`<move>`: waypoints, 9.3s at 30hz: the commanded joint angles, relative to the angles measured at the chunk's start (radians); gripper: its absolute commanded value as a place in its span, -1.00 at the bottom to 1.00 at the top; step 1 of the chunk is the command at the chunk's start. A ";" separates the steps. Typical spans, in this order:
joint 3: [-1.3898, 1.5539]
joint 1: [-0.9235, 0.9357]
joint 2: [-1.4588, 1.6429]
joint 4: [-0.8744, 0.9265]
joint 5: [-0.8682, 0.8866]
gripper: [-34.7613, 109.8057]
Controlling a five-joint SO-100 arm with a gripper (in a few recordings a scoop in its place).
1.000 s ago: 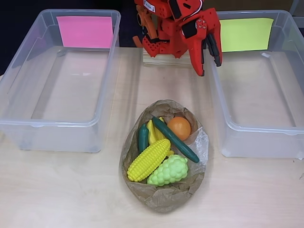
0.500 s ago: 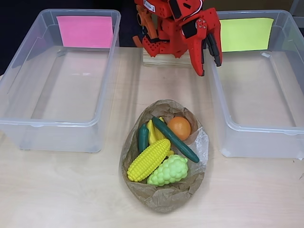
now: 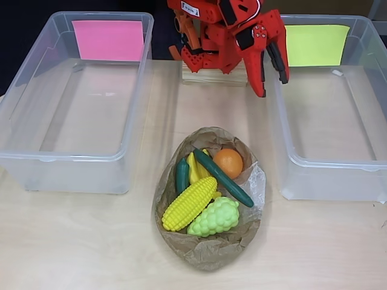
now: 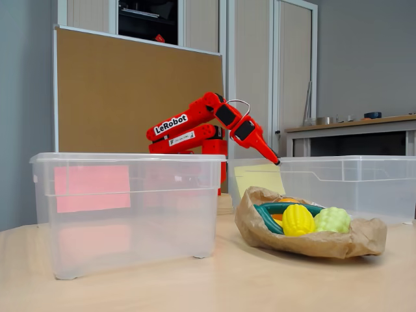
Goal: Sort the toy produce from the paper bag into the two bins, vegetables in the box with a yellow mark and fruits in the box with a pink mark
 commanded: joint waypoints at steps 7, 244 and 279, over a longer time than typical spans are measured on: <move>-0.206 -0.156 0.009 -0.405 -0.164 -0.15; -1.549 0.635 -2.121 0.038 -0.499 -0.34; -1.384 -0.058 -1.419 0.443 0.374 -0.44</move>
